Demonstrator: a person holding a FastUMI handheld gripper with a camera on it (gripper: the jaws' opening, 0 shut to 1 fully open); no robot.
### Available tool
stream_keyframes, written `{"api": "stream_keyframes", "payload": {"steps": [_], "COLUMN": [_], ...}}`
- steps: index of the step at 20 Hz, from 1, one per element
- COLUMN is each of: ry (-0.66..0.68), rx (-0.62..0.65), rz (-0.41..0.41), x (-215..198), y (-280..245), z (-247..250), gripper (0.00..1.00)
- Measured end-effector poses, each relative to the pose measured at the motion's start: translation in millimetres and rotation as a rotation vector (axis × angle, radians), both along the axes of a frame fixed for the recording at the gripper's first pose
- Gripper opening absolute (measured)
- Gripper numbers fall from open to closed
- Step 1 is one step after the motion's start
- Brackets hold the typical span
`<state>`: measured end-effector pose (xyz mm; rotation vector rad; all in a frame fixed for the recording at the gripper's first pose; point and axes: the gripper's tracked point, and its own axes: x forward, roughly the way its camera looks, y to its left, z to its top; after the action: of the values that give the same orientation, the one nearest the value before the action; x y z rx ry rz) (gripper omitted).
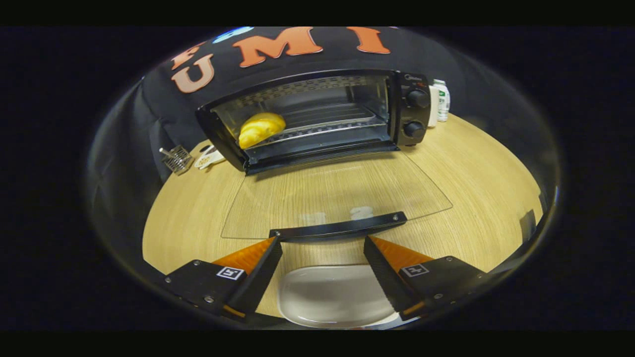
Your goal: Open the toaster oven, put the food inside, and close the toaster oven door.
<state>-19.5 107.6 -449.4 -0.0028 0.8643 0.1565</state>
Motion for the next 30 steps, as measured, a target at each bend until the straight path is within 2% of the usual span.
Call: {"api": "stream_keyframes", "payload": {"steps": [4, 9, 16, 25, 30], "ry": [0.013, 0.025, -0.038, -0.101, -0.139], "rx": [-0.100, -0.070, -0.011, 0.055, 0.032], "rz": [0.063, 0.050, 0.059, 0.046, 0.057], "x": [0, 3, 11, 44, 64], "y": [-8, -8, -2, 17, 23], "z": [-14, -11, 31, 84, 107], "gripper": [0.99, 0.99, 0.99, 0.99, 0.99]}}
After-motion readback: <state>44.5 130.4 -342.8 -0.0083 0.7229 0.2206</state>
